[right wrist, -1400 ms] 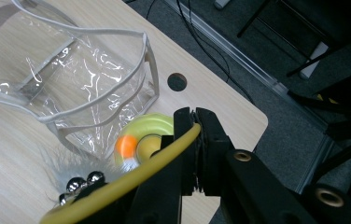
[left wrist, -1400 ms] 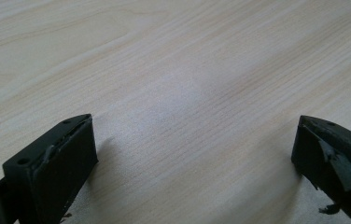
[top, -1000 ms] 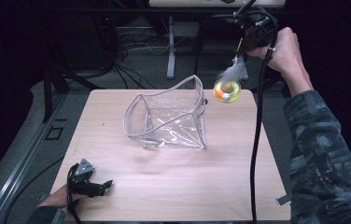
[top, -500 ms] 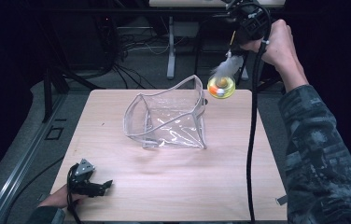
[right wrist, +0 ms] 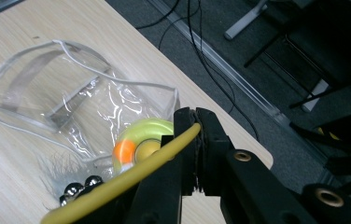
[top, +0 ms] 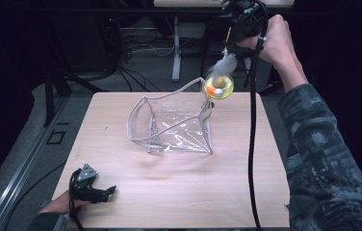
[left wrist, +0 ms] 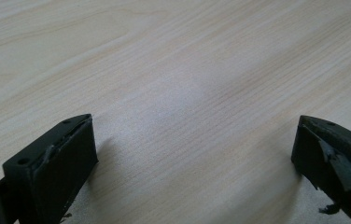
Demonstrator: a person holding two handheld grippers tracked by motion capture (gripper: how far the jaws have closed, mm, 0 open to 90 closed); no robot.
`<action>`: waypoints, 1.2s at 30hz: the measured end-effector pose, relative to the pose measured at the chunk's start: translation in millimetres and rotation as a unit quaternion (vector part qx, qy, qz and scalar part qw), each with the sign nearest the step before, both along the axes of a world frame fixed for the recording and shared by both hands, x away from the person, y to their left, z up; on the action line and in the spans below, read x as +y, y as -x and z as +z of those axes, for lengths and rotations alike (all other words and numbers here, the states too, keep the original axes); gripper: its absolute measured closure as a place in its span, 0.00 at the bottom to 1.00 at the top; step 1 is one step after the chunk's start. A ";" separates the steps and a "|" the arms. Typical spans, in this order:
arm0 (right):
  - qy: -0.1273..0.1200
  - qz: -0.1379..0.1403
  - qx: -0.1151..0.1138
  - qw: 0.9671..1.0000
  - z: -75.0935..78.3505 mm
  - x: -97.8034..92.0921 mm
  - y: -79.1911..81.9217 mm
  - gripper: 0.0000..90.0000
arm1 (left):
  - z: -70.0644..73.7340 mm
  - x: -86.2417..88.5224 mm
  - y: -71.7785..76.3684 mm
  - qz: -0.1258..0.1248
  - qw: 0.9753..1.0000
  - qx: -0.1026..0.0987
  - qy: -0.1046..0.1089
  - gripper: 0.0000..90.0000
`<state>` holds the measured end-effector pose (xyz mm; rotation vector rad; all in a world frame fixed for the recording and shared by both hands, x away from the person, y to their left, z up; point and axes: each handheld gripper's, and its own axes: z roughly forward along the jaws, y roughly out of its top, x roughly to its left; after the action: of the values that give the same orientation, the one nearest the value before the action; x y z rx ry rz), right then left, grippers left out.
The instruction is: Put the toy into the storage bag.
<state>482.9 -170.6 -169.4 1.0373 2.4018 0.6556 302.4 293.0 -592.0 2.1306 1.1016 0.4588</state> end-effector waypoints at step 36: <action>0.003 0.068 0.013 0.998 -20.0 89.1 -7.6 0.98 | 0.2 0.0 0.1 -0.002 1.000 0.002 0.000 0.00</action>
<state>490.5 -81.4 -189.4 0.8892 2.5122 0.6847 302.2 293.0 -591.8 2.1347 1.0991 0.4522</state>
